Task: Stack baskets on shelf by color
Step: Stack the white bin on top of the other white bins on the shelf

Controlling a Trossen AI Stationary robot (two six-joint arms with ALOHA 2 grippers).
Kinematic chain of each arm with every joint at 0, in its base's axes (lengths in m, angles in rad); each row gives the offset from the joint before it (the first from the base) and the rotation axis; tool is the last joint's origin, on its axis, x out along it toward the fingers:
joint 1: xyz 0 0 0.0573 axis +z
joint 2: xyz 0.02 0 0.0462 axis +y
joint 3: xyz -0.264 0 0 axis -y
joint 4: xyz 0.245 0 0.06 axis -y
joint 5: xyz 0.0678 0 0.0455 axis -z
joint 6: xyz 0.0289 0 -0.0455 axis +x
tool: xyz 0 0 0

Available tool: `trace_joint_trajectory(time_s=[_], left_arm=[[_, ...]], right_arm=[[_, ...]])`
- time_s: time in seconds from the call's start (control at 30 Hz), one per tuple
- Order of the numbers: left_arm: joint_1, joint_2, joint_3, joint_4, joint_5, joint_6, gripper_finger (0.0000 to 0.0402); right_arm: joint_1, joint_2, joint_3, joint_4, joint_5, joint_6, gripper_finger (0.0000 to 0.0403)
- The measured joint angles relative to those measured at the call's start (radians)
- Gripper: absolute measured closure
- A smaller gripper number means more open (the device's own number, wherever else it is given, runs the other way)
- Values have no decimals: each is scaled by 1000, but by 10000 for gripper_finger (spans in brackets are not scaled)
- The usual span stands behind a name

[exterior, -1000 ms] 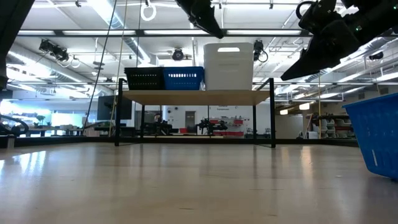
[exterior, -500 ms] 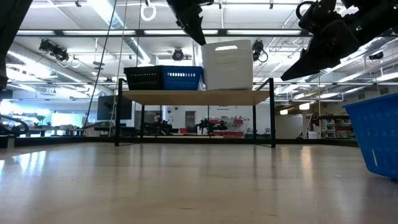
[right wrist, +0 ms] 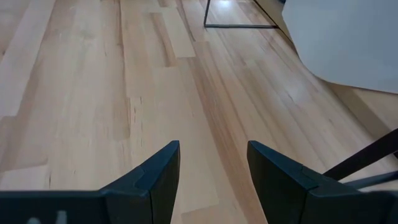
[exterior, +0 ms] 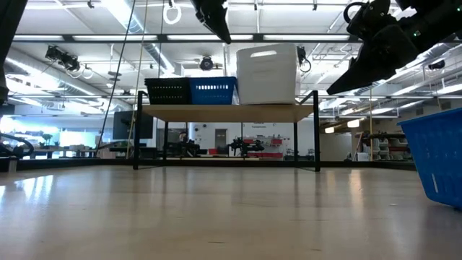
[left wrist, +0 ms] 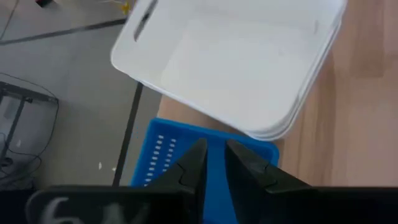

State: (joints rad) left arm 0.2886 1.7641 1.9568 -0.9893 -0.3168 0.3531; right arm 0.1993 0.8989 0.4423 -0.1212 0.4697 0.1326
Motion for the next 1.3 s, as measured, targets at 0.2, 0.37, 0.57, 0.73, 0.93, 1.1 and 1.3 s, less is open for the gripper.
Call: trace_joint_trajectory(time_s=[0.2,0.37,0.57,0.73,0.93,1.1,1.3], left_arm=[[1,9,0,-93,-1,-59,340],[6,47,0,-116,13,-81,346],[5,106,-1,-90,100,-60,344],[14,121,-1,-60,93,-34,345],[18,120,-1,23,96,-13,353],[2,119,0,40,154,-1,352],[-10,119,0,51,161,-1,356]], right_arm=[[0,0,0,0,0,3,208],[0,0,0,9,0,3,208],[0,0,0,16,0,3,208],[0,0,0,14,0,1,208],[0,0,0,12,0,-1,208],[0,0,0,11,0,-1,208],[0,0,0,11,0,-1,208]])
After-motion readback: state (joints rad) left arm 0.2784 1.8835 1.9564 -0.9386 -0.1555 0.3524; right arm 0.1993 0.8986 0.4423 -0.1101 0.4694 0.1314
